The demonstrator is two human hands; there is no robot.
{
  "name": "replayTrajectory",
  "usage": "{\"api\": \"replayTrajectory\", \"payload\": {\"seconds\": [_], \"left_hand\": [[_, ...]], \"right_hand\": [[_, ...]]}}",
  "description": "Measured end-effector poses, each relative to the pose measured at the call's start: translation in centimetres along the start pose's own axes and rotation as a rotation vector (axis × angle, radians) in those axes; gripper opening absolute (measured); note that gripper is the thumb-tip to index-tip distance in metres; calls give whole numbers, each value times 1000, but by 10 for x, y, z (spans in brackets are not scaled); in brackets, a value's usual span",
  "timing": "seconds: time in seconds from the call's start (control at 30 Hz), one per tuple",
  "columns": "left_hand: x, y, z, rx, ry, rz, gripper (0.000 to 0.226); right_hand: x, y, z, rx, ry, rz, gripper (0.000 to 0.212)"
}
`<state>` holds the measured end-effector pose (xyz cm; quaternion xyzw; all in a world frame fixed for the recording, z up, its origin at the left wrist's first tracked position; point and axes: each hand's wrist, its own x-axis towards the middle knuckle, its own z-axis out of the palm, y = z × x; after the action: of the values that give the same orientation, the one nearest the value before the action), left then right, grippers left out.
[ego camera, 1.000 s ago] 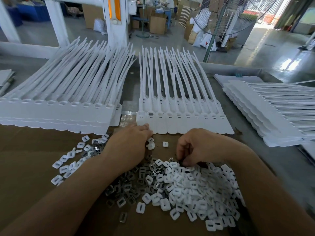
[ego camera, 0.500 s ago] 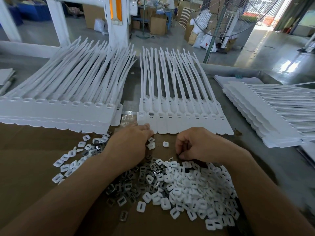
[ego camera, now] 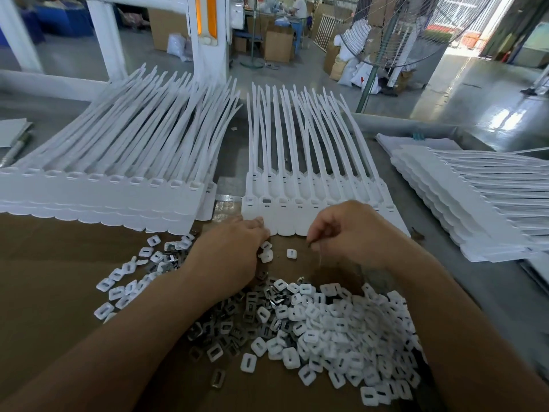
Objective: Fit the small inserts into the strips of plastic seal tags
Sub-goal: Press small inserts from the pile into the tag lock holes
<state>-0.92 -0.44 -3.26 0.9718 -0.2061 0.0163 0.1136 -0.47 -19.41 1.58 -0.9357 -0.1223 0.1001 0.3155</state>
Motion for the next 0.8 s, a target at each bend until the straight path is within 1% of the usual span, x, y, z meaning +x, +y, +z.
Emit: {"api": "replayTrajectory", "payload": {"seconds": [0.07,0.13,0.2,0.3,0.4,0.53,0.67,0.8], "left_hand": [[-1,-1,1,5,10,12,54],[-1,-2,0,7,24,25,55],[-2,-2,0,17,29,38,53],[-1,-2,-1,28,34,50,51],[-1,-2,-1,26,41,48,50],[2,-2,-1,40,35,56,49],[1,-4,0,56,26,57,48],[2,-3,0,53,22,51,46]], "right_hand": [[11,-1,-1,125,78,6,22],[22,-3,1,266,116,27,19],[35,-4,4,320,172,46,19],[56,-3,11,308,273,62,16],[72,0,19,223,347,76,7],[81,3,28,249,338,153,15],[86,6,30,202,336,160,13],[91,9,30,106,341,159,12]]}}
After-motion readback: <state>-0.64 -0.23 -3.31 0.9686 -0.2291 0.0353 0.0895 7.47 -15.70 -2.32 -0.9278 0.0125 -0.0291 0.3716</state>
